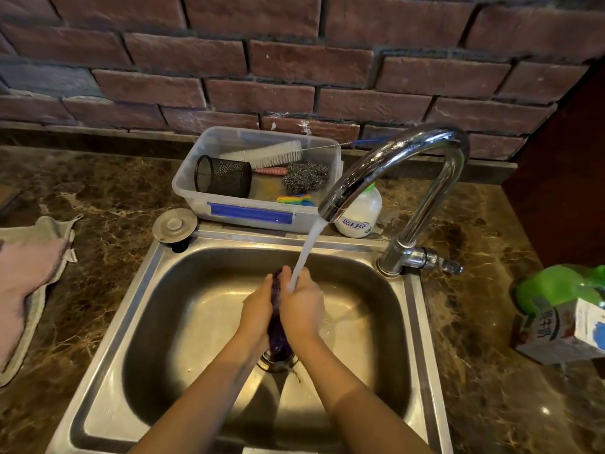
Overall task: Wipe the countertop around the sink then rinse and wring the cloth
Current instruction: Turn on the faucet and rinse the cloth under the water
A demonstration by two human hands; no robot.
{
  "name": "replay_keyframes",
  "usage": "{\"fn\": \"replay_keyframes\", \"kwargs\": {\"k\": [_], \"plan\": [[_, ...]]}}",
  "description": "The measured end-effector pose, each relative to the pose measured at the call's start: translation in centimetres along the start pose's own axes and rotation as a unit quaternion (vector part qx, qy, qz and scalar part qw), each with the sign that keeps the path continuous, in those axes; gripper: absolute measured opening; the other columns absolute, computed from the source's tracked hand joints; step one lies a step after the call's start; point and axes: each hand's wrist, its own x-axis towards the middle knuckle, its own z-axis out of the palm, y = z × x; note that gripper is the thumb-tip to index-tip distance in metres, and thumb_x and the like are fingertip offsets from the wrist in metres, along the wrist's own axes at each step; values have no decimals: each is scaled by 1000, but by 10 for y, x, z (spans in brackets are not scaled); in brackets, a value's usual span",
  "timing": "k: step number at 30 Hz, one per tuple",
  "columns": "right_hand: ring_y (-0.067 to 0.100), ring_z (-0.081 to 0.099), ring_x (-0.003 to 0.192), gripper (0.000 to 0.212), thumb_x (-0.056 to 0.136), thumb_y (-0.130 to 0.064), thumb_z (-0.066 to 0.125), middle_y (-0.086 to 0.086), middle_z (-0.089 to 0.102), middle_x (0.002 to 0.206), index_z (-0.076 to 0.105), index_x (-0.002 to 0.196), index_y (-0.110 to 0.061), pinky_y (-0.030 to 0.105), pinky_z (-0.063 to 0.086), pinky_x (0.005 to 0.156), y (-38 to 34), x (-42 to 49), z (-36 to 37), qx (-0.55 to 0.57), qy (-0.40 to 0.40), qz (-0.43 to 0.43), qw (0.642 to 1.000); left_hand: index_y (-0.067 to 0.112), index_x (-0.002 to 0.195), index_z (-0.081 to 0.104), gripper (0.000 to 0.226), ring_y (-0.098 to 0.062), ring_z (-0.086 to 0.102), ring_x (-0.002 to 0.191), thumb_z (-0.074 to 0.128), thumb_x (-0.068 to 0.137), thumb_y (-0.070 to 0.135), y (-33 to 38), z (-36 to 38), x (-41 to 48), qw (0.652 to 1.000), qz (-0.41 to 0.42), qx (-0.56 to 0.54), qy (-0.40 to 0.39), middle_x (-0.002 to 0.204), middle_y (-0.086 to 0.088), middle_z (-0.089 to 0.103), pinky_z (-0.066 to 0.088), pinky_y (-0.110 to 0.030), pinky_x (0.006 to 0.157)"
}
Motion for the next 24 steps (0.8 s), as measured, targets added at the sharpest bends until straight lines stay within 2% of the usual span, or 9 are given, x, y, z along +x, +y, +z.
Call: {"fn": "replay_keyframes", "kwargs": {"k": [3,6,10,13,15,17,21,22,24], "plan": [[11,62,68,19,93,-49,38,-10,57,69,43,86,-32,27,52,61,11,-16,8,-64,6,4,998,8,96,70,35,-29,65,93,46,95,34,7,-1,4,999,18,48,10,91,-15,69,49,-45,92],[8,64,78,28,90,-58,32,-13,64,87,46,103,-36,22,53,69,9,-38,25,-61,10,15,998,5,89,65,31,-27,61,80,50,94,32,11,2,4,999,0,47,14,79,-13,64,49,-42,84],[22,65,78,27,94,-41,44,4,65,87,52,95,-15,32,50,68,2,1,-3,-36,32,41,998,15,87,72,25,-24,67,80,50,94,26,-4,12,-10,999,-4,31,-21,81,-11,70,52,-33,70],[20,62,76,33,96,-43,36,6,64,83,49,90,-13,37,53,74,5,13,-15,-36,13,61,997,20,92,69,33,-24,66,88,40,98,36,-5,17,-16,999,0,45,-1,92,-11,70,53,-36,78],[17,61,75,26,95,-42,41,3,62,84,47,91,-17,38,54,73,6,4,-11,-31,11,41,999,19,100,67,40,-25,66,92,35,98,43,-4,16,-12,999,2,51,-7,95,-13,69,53,-39,83],[13,61,83,21,93,-41,46,1,60,97,51,100,-22,36,55,77,8,-12,-5,-11,1,2,1000,16,103,66,48,-24,64,93,35,94,51,-4,11,-9,998,-24,14,-50,92,-13,67,48,-42,90],[9,48,113,36,97,-29,40,-6,52,126,45,133,-28,29,45,100,26,-42,3,-107,-121,-124,979,12,75,70,36,-16,65,65,53,88,41,-7,-14,7,989,-79,-73,-97,66,-6,64,47,-32,76],[9,48,115,36,96,-26,41,-7,54,126,47,132,-27,28,43,102,29,-43,-2,-74,-144,-123,979,10,77,69,31,-16,66,63,56,88,35,-9,-19,12,990,-86,-81,-77,65,-7,66,48,-31,74],[10,56,106,27,96,-24,43,-6,60,111,59,117,-22,27,49,94,34,-29,-13,11,-102,-72,992,7,84,68,24,-20,69,66,57,88,29,-12,-25,16,989,-99,-103,-49,69,-9,72,51,-34,75]]}}
